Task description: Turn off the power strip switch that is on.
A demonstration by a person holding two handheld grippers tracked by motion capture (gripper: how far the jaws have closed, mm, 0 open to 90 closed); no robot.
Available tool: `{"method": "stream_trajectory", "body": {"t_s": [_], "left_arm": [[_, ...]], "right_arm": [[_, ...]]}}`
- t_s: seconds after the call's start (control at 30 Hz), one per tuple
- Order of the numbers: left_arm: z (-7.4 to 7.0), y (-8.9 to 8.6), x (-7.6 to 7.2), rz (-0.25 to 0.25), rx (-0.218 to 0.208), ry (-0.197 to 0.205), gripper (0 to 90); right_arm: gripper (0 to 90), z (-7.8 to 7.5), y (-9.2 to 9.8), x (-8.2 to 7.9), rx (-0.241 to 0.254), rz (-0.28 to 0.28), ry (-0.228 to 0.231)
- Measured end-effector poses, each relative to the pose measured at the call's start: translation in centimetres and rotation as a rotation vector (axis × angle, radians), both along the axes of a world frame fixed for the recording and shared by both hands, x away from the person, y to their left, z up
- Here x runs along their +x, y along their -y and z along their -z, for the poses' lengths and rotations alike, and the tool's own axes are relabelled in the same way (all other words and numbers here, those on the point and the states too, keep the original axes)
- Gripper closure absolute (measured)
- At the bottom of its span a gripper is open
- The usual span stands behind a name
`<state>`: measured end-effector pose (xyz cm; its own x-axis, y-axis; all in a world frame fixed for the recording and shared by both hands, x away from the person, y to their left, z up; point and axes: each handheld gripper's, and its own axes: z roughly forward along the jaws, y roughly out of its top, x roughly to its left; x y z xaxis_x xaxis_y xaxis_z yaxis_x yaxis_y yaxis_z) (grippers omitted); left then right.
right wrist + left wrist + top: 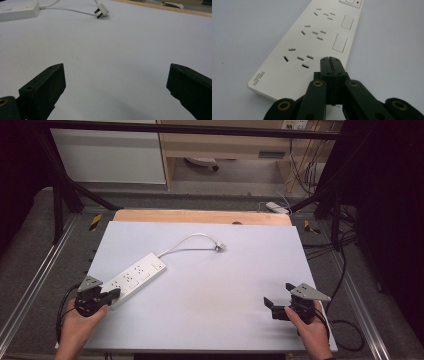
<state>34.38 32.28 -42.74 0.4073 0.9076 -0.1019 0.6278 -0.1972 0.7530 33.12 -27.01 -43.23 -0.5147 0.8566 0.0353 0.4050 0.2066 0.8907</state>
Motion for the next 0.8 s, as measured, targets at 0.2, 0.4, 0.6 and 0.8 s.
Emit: {"method": "stream_trajectory", "body": {"t_s": [0.2, 0.4, 0.6, 0.8], "left_arm": [[-0.02, 0.01, -0.02, 0.0, 0.0, -0.003, 90.0], [0.07, -0.18, 0.02, 0.001, -0.014, -0.005, 90.0], [0.16, -0.31, 0.0, 0.0, -0.029, -0.003, 90.0], [0.22, -0.4, -0.03, 0.004, -0.032, -0.002, 90.0]], "right_arm": [[2.6, 0.0, 0.0, 0.0, 0.001, 0.0, 0.0], [2.6, 0.0, -0.01, 0.0, 0.0, 0.0, -0.001], [2.6, 0.01, -0.01, 0.01, -0.005, -0.003, 0.0], [2.6, 0.01, -0.01, 0.0, -0.001, -0.002, -0.001]]}}
